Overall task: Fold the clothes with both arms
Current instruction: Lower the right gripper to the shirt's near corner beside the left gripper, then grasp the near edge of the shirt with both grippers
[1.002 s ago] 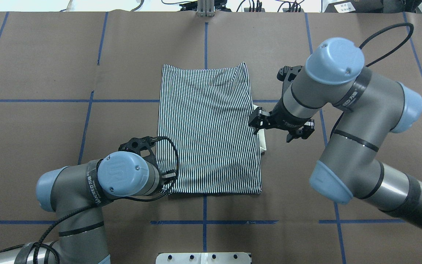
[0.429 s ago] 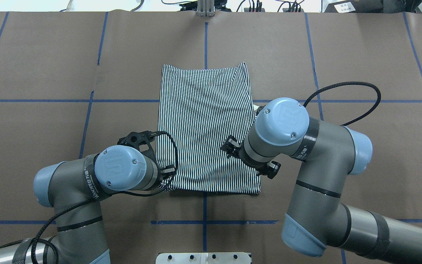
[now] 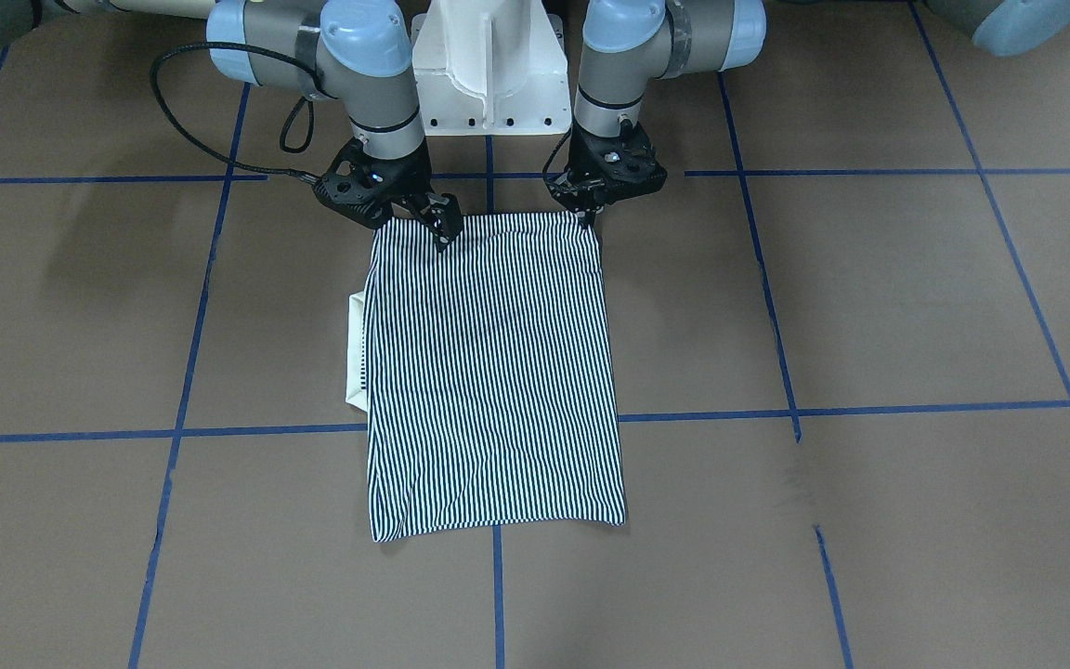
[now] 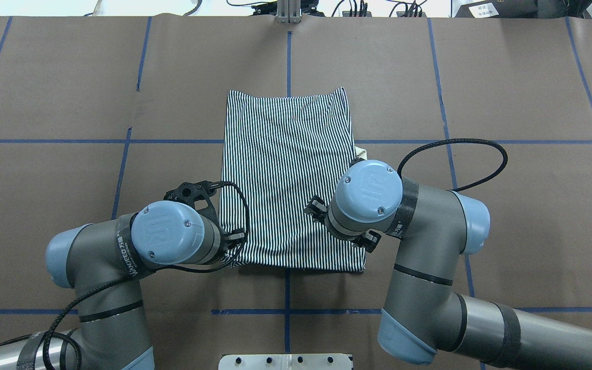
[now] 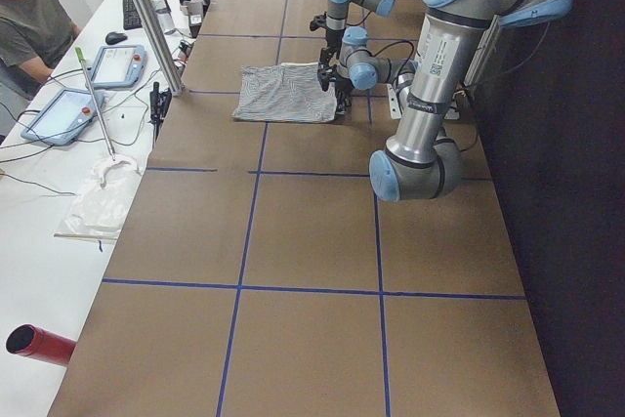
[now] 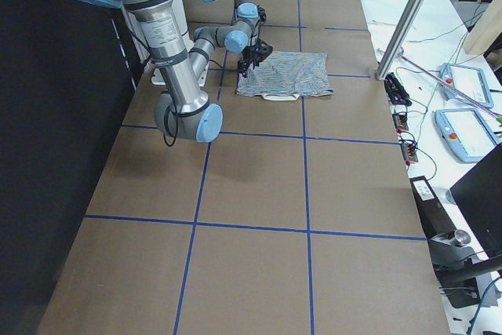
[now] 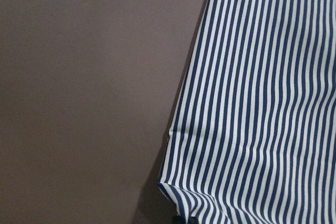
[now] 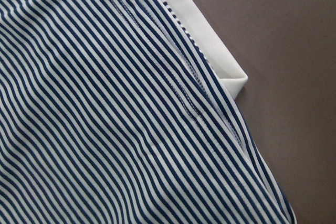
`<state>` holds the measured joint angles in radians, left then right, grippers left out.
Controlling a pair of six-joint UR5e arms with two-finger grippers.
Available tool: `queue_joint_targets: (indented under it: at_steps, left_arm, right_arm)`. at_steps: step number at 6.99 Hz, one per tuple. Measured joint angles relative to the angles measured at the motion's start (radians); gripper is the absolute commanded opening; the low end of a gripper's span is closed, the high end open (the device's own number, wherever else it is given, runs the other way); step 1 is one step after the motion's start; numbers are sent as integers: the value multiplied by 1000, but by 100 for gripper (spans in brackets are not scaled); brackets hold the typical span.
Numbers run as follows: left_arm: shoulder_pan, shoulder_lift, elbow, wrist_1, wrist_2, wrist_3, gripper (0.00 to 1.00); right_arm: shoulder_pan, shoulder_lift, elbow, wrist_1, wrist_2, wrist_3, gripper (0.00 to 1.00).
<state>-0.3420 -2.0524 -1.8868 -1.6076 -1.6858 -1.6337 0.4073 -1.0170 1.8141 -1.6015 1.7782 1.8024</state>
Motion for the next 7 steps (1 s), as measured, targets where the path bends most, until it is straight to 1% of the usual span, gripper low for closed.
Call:
queue_joint_targets:
  at_steps: [2,3,4,6,7]
  left_arm:
    - [-1,0,0,-1,0,0,0]
    - [-1,0,0,-1,0,0,0]
    - [-2,1,0,0,0,0,0]
    - [-3,1,0,0,0,-1,0]
    - [-4,1,0,-1,0,-1,0]
  right_arm:
    - [10,-18,-13,9,-8,-186,100]
    - [20,-25,-27,10,-8,-247,100]
    - [26,-25,-54,25,-7,-273,100]
    - [29,-21,-111,107,-3,-282,100]
    - [28,-19,-122,124,-2,-281,100]
